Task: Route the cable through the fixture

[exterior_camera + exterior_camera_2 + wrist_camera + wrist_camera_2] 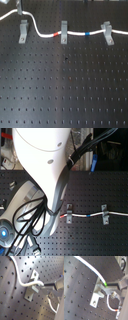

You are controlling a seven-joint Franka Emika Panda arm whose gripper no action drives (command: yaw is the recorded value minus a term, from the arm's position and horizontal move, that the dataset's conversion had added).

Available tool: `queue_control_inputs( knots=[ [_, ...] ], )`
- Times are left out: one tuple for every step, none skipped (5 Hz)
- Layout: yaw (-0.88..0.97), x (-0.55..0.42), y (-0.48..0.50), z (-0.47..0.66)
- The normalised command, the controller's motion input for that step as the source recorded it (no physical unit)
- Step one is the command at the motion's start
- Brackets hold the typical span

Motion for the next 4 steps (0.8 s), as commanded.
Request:
queue_control_inputs(
  knots=[
    [0.66,-0.054,0.246,0.29],
    [0.68,-0.007,0.249,0.29],
    [0.65,-0.094,0.126,0.19],
    [0.49,-0.239,0.042,0.00]
  ],
)
